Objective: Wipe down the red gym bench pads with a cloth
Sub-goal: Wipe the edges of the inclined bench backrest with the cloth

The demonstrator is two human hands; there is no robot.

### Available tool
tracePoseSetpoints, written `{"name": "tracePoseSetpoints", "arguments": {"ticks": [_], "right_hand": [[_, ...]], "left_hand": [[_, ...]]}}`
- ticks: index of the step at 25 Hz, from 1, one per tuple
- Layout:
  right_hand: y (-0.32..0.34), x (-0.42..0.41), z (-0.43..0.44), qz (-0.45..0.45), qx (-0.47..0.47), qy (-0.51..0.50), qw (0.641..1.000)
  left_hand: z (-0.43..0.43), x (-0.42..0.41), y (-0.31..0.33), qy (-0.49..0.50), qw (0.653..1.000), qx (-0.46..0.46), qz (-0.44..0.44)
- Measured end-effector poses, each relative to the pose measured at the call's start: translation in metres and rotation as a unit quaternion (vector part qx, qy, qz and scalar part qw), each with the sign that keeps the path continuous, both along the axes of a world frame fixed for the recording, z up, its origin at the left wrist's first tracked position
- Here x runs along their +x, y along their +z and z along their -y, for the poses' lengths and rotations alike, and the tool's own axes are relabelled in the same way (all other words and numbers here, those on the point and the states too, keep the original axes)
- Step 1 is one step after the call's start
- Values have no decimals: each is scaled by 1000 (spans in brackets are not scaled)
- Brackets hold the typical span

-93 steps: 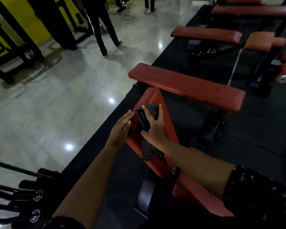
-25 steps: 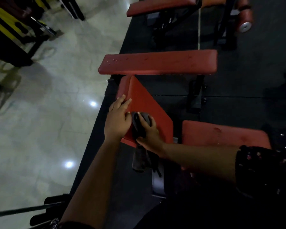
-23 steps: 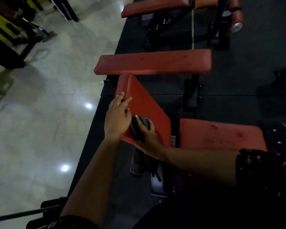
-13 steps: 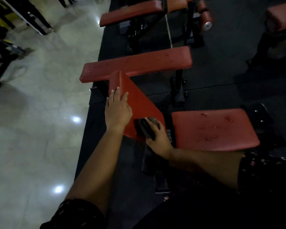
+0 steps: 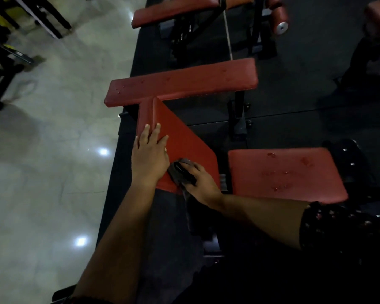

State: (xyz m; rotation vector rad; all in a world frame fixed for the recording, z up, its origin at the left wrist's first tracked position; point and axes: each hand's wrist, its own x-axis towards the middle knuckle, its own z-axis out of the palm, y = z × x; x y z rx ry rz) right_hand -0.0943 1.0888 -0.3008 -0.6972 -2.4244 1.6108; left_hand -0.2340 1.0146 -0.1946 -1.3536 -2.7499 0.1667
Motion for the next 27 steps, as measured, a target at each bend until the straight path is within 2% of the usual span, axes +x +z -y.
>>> {"name": "tracePoseSetpoints", "arguments": {"ticks": [4,7,13,16,19,23,27], "right_hand": [[3,-45,-55,9,-28,8,1000],[9,-91,-105,2,-11,19,1000],[-8,-177,-182,83,-13,96,992],[-8,-167,-177,62,-80,110,989],[-13,-139,-156,41,-140,79,986],[-19,-97,-120,110,-126,76,983],[-27,-46,-70,92,-93,104,986]], "left_hand": [[-6,-2,-6,17,999,-28,-23],[-19,-11,-5,-12,998,-19,-67],[-42,-19,-9,-6,992,-72,-106],[-42,-20,-9,-2,989,-106,-107],[-45,-17,-5,4,988,-111,-104],[-45,-14,-5,11,985,-131,-108],[-49,-11,-5,-32,982,-125,-134]]}}
